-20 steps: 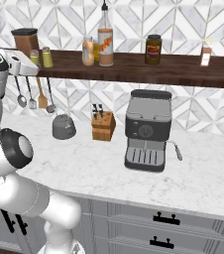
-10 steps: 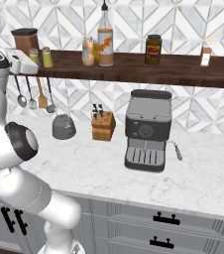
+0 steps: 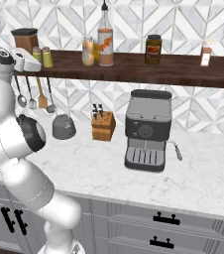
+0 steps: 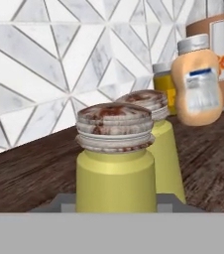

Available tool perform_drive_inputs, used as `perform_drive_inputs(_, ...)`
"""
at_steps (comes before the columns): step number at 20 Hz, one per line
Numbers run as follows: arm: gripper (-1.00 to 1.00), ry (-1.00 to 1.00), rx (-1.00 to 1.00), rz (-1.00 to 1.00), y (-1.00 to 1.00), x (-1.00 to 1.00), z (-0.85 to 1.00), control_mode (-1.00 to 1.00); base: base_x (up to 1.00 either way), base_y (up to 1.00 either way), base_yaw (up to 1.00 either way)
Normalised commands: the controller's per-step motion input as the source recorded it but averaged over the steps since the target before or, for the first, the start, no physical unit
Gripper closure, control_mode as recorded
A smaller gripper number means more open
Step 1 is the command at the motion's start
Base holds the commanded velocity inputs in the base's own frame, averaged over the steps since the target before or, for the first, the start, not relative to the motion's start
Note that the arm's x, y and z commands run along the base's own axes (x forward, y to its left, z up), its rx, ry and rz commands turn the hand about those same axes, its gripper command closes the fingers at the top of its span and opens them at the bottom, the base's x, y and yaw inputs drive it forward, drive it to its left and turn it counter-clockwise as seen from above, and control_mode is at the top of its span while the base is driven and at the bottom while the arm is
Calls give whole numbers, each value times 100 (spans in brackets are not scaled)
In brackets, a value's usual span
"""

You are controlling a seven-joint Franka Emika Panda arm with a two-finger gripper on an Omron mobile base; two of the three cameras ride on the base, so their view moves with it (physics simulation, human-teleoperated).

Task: Put the shaker and condiment bottle from the counter next to their counterparts in the cabinet.

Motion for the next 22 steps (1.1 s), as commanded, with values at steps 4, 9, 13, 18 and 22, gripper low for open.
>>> perform_drive_inputs(4, 100, 0, 0, 0, 7, 11, 0, -100, 0, 0, 0)
perform_drive_inputs(9, 100, 0, 0, 0, 7, 7, 0, -100, 0, 0, 0)
perform_drive_inputs(13, 100, 0, 0, 0, 1, 1, 0, -100, 0, 0, 0)
perform_drive_inputs(18, -100, 0, 0, 0, 0, 1, 0, -100, 0, 0, 0)
perform_drive_inputs(22, -100, 0, 0, 0, 0, 4, 0, -100, 0, 0, 0)
